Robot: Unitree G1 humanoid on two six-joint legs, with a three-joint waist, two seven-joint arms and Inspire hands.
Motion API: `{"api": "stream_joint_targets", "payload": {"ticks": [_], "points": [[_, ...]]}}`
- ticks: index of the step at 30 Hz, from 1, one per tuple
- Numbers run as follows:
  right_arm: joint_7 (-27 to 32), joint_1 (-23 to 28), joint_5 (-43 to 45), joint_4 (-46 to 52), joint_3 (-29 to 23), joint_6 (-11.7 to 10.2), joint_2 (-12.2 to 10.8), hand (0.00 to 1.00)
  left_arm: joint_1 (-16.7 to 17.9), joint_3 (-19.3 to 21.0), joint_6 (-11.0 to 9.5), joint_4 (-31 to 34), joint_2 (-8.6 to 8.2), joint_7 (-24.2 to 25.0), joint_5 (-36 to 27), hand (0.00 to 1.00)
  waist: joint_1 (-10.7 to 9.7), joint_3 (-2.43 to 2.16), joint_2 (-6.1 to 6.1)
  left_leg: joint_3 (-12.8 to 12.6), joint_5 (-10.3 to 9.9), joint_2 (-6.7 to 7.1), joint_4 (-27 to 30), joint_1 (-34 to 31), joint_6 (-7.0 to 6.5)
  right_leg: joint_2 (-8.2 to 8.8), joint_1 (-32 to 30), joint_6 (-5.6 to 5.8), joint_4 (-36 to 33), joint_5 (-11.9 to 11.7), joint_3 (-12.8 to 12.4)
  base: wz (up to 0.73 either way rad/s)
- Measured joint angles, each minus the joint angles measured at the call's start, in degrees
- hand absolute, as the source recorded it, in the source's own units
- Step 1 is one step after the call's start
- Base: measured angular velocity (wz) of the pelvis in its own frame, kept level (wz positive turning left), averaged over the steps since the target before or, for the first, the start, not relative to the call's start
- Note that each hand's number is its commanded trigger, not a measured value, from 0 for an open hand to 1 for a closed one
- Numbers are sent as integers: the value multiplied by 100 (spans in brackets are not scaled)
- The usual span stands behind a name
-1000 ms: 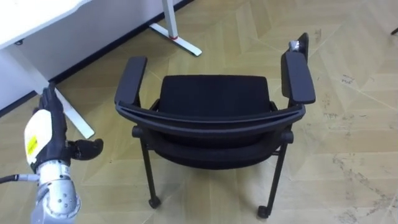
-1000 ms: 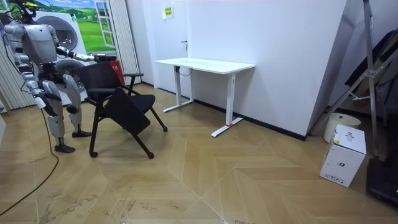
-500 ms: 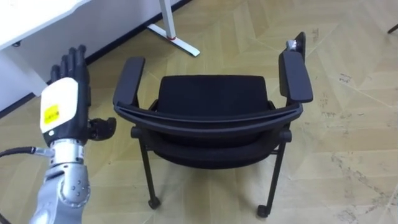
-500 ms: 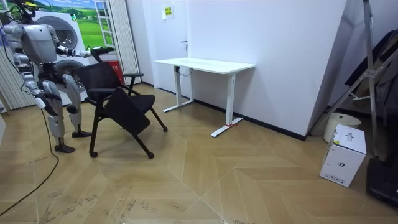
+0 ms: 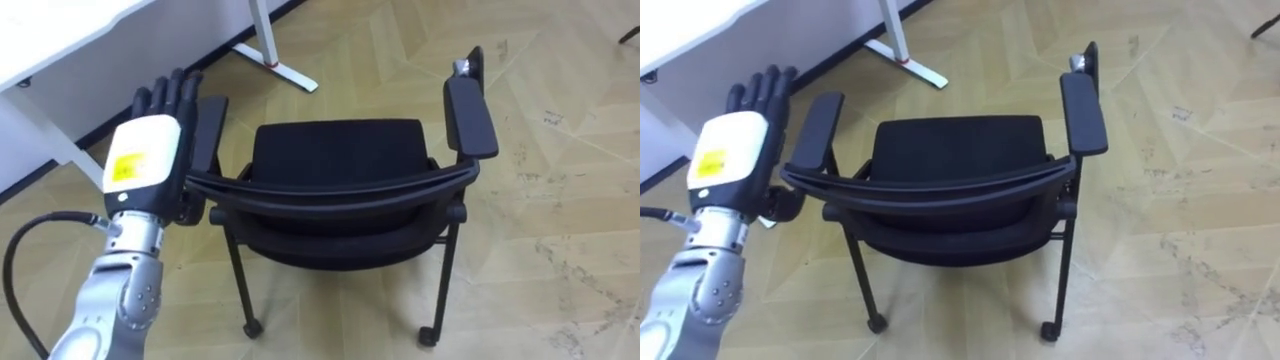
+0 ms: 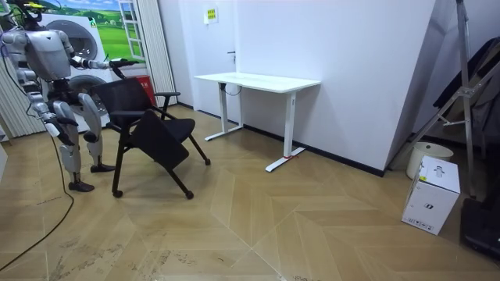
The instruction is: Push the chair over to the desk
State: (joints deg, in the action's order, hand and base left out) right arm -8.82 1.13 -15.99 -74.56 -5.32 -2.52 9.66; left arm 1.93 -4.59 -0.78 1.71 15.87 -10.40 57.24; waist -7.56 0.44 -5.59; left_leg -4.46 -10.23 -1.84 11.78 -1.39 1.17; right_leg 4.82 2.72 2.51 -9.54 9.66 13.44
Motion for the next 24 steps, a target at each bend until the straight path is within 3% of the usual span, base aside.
{"api": "stream_joint_targets", "payload": {"ticks": [2, 8, 10, 24], "points": [[-1, -46, -9, -86, 44, -10, 16, 0, 0, -96, 2, 78, 100, 67, 110, 0, 5, 1, 2, -7, 0, 2, -4, -1, 0, 0, -10, 0, 4, 0, -9, 0], [-23, -101, -132, -177, 169, -66, 28, 0, 0, -196, 27, 167, 186, 251, 308, 0, -23, 7, 14, -6, 1, 5, -7, -12, -1, 1, -62, 0, -12, -1, -37, -1], [-75, -126, -132, -216, 169, -65, 35, 0, -1, -401, 32, 167, 320, 330, 304, 0, -36, 12, 21, -7, 1, 5, -7, -7, -1, 1, -62, 0, -14, -1, -41, 0], [-264, -248, -158, -121, 156, -52, 109, 0, -211, -821, 49, 176, 361, 1689, -208, 0, -195, 26, 37, -22, 1, 6, -12, -77, -1, 1, -147, 1, -10, 1, -69, 0]]}}
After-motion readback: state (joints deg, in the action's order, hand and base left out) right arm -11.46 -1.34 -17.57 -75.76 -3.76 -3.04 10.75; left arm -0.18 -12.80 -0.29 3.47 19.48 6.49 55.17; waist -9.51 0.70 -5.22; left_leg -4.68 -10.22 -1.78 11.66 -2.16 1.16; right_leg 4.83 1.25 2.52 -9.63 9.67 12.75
